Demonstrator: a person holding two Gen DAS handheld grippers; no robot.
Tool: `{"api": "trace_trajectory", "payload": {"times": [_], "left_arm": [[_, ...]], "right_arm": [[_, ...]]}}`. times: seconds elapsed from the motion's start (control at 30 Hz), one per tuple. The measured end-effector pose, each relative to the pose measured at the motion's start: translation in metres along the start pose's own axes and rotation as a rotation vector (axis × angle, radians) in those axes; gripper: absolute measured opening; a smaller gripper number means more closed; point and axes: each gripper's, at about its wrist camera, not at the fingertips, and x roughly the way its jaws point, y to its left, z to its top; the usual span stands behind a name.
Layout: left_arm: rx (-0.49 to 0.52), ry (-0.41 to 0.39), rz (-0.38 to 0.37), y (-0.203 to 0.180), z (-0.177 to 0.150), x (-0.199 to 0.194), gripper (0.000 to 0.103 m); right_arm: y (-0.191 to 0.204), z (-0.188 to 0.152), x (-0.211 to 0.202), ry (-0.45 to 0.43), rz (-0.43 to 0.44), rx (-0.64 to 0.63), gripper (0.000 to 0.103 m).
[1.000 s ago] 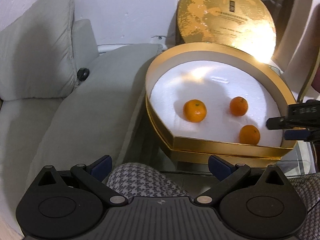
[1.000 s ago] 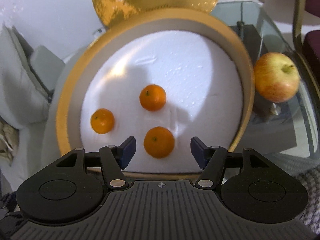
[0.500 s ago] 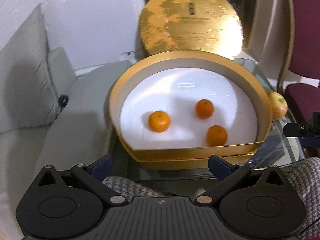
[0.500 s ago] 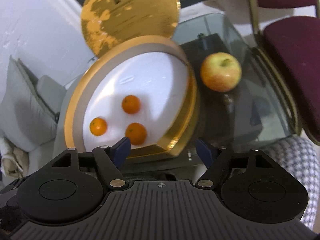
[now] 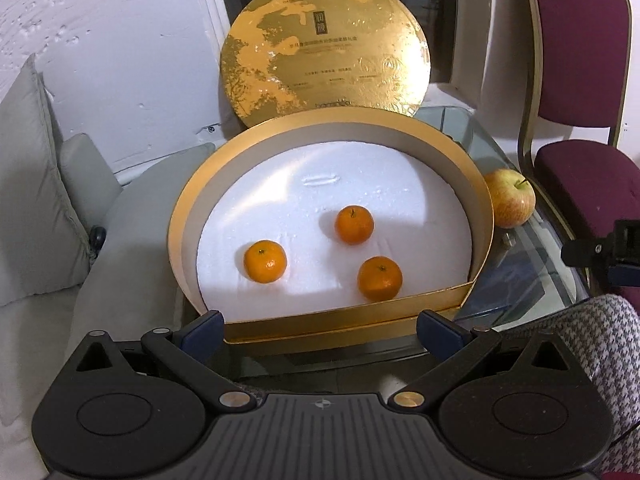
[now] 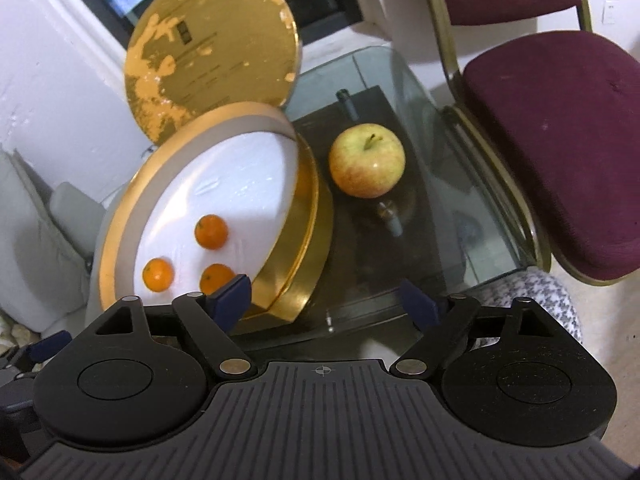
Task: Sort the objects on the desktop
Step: 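Move the right gripper back to the tray and close on the apple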
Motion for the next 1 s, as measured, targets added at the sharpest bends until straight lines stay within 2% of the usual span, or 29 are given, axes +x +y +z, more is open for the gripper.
{"api": "trace_trajectory", "payload": {"times": [1.0], "left_arm": [[0.022,0.054,0.004,-0.005,-0.007,0.009,0.102]], "right_arm": [[-0.008,-0.008,0.01,0.028,-0.006,0.031,0.095]]}}
